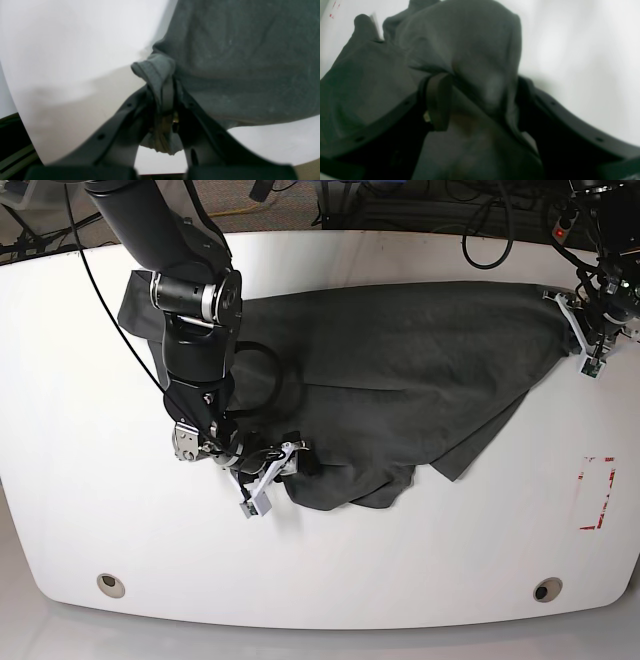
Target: Fold the T-shirt properly
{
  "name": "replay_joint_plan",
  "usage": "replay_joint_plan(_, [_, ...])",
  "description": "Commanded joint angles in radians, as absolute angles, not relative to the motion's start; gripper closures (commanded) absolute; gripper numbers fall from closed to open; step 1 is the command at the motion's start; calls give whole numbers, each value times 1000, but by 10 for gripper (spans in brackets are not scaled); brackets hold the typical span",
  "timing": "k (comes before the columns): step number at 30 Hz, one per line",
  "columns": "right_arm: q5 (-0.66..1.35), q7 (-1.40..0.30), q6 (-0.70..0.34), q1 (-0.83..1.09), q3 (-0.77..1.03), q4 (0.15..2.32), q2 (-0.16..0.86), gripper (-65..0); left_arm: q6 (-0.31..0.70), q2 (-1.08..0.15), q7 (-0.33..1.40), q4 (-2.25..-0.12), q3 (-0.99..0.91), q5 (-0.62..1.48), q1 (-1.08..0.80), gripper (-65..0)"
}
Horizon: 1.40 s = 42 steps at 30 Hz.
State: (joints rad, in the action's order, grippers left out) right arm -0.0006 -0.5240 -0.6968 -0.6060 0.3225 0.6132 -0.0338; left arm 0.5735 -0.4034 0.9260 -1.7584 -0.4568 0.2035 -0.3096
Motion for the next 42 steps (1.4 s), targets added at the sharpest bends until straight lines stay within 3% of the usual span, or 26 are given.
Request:
replay_joint_plan(1, [-10, -538, -698, -630, 320, 619, -38, -320, 570, -423, 912, -1773, -463, 206, -303, -7])
replay_joint_plan(7, [-10, -542, -698, -638, 320, 624, -36, -30, 570, -423, 912, -1773, -463, 206, -303, -7])
replay_joint_plan(9, [-10, -544, -698, -641, 320, 625, -33, -41, 570, -423, 912, -1773, -463, 206, -303, -7])
replay_joint_plan(12, [-10, -544, -698, -651, 320, 625, -27, -144, 570, -423, 912, -1773, -463, 206, -303, -7])
replay_joint_plan(14, [-10, -544, -698, -654, 321, 625, -10, -170, 570, -423, 912, -1773, -463, 206, -303, -7])
replay_joint_plan(19, [-10, -544, -698, -654, 321, 625, -2, -44, 570, -424, 912, -1773, -463, 206, -303, -7])
replay_joint_plan(25, [-10, -544, -698, -651, 321, 625, -1, -49, 570, -424, 912, -1773, -463, 206, -303, -7])
replay_joint_plan(27, [-10, -544, -698, -651, 321, 625, -1, -78, 570, -424, 912, -1773, -463, 206, -303, -7])
replay_joint_plan(31, [-5, -544, -698, -650, 325, 625, 12, -219, 570, -424, 912, -1773, -463, 206, -303, -7])
replay_joint_plan(34, [-5, -541, -698, -650, 326, 625, 18, -228, 570, -424, 912, -1771, -463, 206, -303, -7])
replay_joint_plan(37, [-5, -541, -698, -650, 326, 625, 19, -181, 570, -426, 912, -1747, -463, 206, -303, -7])
replay_joint_plan(41, [-5, -542, -698, -653, 323, 625, 45, 0, 570, -427, 912, -1705, -464, 206, -294, -7])
replay_joint_plan(42, [-5, -542, -698, -653, 323, 625, 48, 0, 570, -427, 912, -1705, -464, 206, -291, -7])
